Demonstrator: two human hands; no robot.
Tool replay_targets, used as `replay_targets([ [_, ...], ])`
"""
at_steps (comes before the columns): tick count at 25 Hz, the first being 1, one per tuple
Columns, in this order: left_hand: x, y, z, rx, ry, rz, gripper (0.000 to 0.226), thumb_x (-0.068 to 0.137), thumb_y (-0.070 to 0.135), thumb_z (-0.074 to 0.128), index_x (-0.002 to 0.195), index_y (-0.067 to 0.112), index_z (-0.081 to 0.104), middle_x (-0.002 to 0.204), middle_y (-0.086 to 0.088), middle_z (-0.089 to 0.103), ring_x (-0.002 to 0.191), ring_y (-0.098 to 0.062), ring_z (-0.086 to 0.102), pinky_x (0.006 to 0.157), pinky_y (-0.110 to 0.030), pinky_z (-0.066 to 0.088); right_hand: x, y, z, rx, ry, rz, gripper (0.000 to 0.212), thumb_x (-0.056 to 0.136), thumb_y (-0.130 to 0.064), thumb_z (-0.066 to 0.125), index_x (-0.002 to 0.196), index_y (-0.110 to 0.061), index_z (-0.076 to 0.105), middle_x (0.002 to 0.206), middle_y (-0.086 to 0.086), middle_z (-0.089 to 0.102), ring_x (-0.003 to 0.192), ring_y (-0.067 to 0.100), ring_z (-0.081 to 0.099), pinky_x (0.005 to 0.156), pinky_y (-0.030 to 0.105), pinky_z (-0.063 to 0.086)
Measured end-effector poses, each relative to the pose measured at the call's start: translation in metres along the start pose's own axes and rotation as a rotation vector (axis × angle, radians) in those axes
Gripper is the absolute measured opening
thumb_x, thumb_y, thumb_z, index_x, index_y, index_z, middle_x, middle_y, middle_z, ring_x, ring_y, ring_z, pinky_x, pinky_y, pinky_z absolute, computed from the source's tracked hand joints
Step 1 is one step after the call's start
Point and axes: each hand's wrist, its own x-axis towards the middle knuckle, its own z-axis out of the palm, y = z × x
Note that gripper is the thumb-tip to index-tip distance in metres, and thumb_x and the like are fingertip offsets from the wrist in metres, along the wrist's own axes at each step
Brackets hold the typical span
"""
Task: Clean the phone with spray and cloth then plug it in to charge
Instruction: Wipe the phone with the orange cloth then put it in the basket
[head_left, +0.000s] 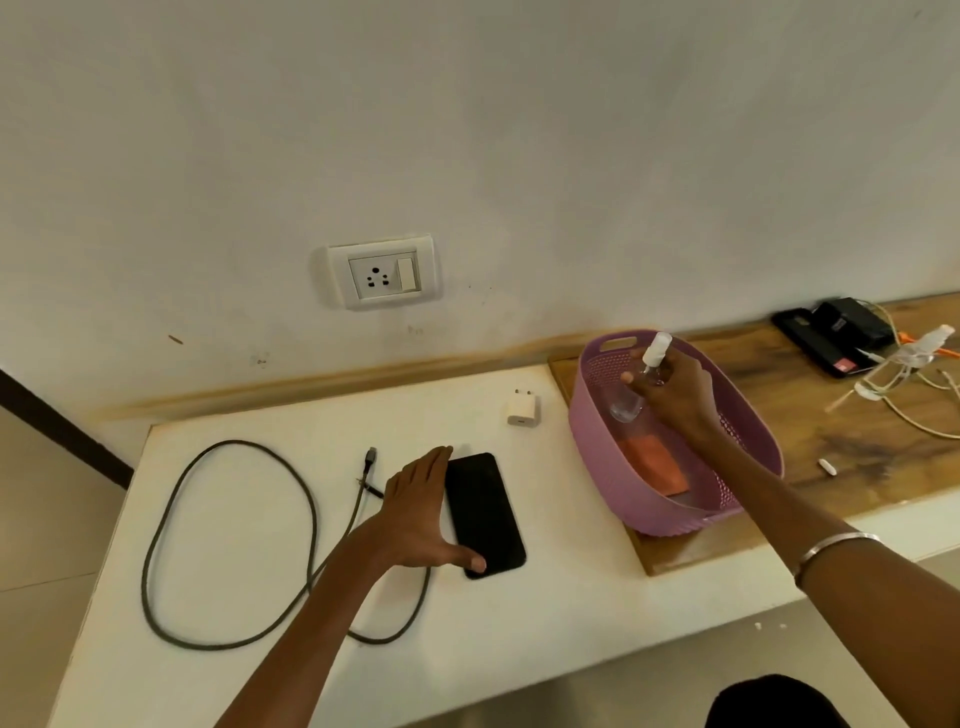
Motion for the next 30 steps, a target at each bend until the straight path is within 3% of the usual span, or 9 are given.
replay_targets([
  [7, 0.006, -0.005, 0.011, 0.013, -0.018, 0.029, 0.156, 0.042, 0.075, 0.08, 0.152, 0.027, -0.019, 0.164, 0.006, -0.008, 0.152, -0.02, -0.003, 0.122, -0.042, 0.002, 0.001, 0.012, 0.003, -0.036, -0.044, -0.025, 0.03, 0.076, -0.023, 0.079, 0.101, -0.014, 0.065, 0.09, -0.002, 0.068, 0.083, 0.015, 0.063, 0.064, 0.016, 0.042],
  [11, 0.008, -0.005, 0.015, -0.013, -0.015, 0.013, 0.159, 0.036, 0.078, 0.078, 0.15, 0.031, -0.022, 0.163, 0.008, -0.006, 0.152, -0.022, -0.004, 0.124, -0.046, 0.005, 0.003, 0.012, -0.002, -0.072, -0.107, -0.011, 0.043, 0.073, -0.025, 0.081, 0.109, -0.014, 0.06, 0.097, -0.004, 0.064, 0.087, 0.015, 0.061, 0.067, 0.02, 0.044],
  [14, 0.006, -0.005, 0.018, -0.018, -0.012, 0.01, 0.159, 0.036, 0.078, 0.078, 0.149, 0.032, -0.024, 0.162, 0.008, -0.005, 0.151, -0.023, -0.004, 0.124, -0.047, 0.005, 0.005, 0.018, -0.016, -0.286, -0.237, 0.091, 0.056, 0.07, -0.03, 0.082, 0.117, -0.012, 0.058, 0.104, -0.001, 0.065, 0.094, 0.021, 0.062, 0.082, 0.036, 0.051],
  [18, 0.005, -0.004, 0.019, -0.014, 0.008, 0.014, 0.159, 0.037, 0.078, 0.078, 0.149, 0.031, -0.026, 0.163, 0.008, -0.01, 0.152, -0.023, -0.006, 0.124, -0.046, 0.004, -0.012, 0.028, -0.019, -0.666, -0.496, 0.151, 0.043, 0.077, -0.022, 0.077, 0.114, -0.005, 0.062, 0.107, 0.014, 0.069, 0.098, 0.028, 0.064, 0.083, 0.033, 0.05],
  [23, 0.001, -0.001, 0.017, -0.047, 0.031, 0.026, 0.163, 0.035, 0.074, 0.083, 0.144, 0.037, -0.032, 0.163, 0.002, -0.001, 0.152, -0.026, 0.003, 0.123, -0.05, 0.008, -0.022, 0.015, -0.006, -0.774, -0.527, 0.124, 0.043, 0.081, -0.029, 0.072, 0.116, -0.009, 0.058, 0.107, 0.011, 0.068, 0.102, 0.027, 0.063, 0.095, 0.042, 0.05],
  [24, 0.0, 0.0, 0.016, -0.072, 0.037, 0.029, 0.164, 0.034, 0.073, 0.084, 0.142, 0.041, -0.035, 0.162, 0.001, 0.003, 0.151, -0.027, 0.006, 0.123, -0.052, 0.01, -0.023, 0.011, -0.008, -0.764, -0.524, 0.125, 0.039, 0.081, -0.027, 0.072, 0.113, -0.008, 0.061, 0.104, 0.011, 0.069, 0.099, 0.028, 0.064, 0.092, 0.04, 0.051],
  [26, -0.001, 0.001, 0.015, -0.104, 0.047, 0.034, 0.164, 0.033, 0.071, 0.085, 0.137, 0.047, -0.04, 0.162, -0.001, 0.007, 0.15, -0.028, 0.01, 0.122, -0.053, 0.012, -0.026, 0.007, -0.019, -0.708, -0.504, 0.127, 0.021, 0.081, -0.02, 0.072, 0.094, -0.004, 0.067, 0.083, 0.008, 0.068, 0.087, 0.027, 0.066, 0.071, 0.027, 0.051],
  [28, -0.002, 0.001, 0.015, -0.115, 0.054, 0.04, 0.164, 0.033, 0.07, 0.085, 0.133, 0.05, -0.043, 0.162, -0.001, 0.008, 0.15, -0.028, 0.01, 0.122, -0.053, 0.012, -0.03, -0.004, -0.033, -0.663, -0.46, 0.129, 0.017, 0.084, -0.02, 0.07, 0.083, -0.003, 0.071, 0.065, 0.001, 0.061, 0.069, 0.022, 0.064, 0.052, 0.019, 0.04],
  [30, -0.003, 0.001, 0.015, -0.124, 0.054, 0.054, 0.163, 0.034, 0.071, 0.085, 0.132, 0.049, -0.044, 0.162, 0.0, 0.005, 0.151, -0.027, 0.008, 0.123, -0.052, 0.011, -0.031, -0.022, -0.05, -0.659, -0.363, 0.112, 0.019, 0.086, -0.026, 0.068, 0.085, -0.009, 0.075, 0.064, 0.001, 0.063, 0.06, 0.018, 0.06, 0.049, 0.021, 0.038],
])
